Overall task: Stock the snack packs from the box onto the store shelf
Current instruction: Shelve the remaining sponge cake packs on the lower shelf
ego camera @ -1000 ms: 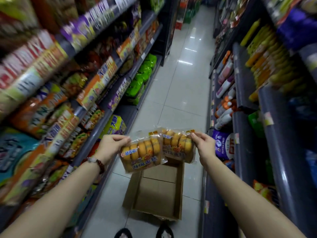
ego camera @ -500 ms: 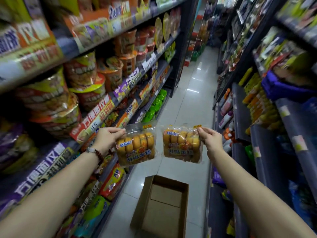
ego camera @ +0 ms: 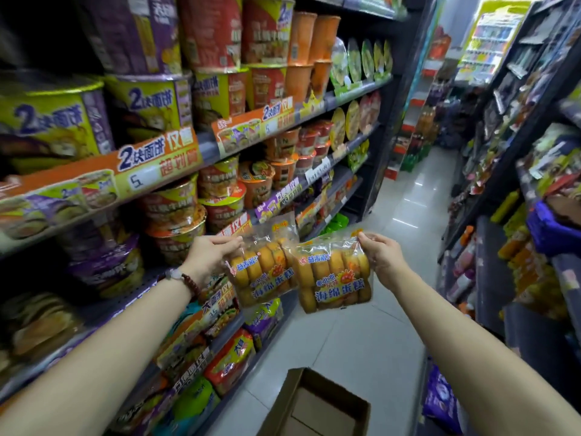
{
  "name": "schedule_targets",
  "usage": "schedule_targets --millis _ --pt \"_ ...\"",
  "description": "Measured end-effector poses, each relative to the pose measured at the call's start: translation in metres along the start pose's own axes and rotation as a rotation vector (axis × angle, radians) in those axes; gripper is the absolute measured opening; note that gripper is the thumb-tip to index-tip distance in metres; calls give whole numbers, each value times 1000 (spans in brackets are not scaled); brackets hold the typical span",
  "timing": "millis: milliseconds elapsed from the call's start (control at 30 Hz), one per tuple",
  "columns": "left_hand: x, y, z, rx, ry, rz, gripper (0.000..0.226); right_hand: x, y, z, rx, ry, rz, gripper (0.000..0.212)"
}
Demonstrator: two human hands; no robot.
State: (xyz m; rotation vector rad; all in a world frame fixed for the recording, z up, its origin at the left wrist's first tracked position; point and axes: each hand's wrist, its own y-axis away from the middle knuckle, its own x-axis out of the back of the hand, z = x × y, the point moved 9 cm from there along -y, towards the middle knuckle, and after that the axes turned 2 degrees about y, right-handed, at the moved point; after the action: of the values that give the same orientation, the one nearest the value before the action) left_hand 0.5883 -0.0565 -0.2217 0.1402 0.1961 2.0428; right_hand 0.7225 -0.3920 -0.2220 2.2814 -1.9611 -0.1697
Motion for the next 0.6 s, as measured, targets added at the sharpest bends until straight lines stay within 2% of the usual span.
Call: schedule_targets --millis 133,233,500,600 --pt "29 32 4 22 56 95 12 -33 0 -7 -2 -26 -124 19" --pt "54 60 6 4 36 185 7 -63 3 -4 -4 -21 -227 25" --pt "118 131 -8 -6 48 375 9 -151 34 6 -3 21 -501 22" --pt "140 160 -14 -10 97 454 6 -182 51 16 -22 25 -599 35"
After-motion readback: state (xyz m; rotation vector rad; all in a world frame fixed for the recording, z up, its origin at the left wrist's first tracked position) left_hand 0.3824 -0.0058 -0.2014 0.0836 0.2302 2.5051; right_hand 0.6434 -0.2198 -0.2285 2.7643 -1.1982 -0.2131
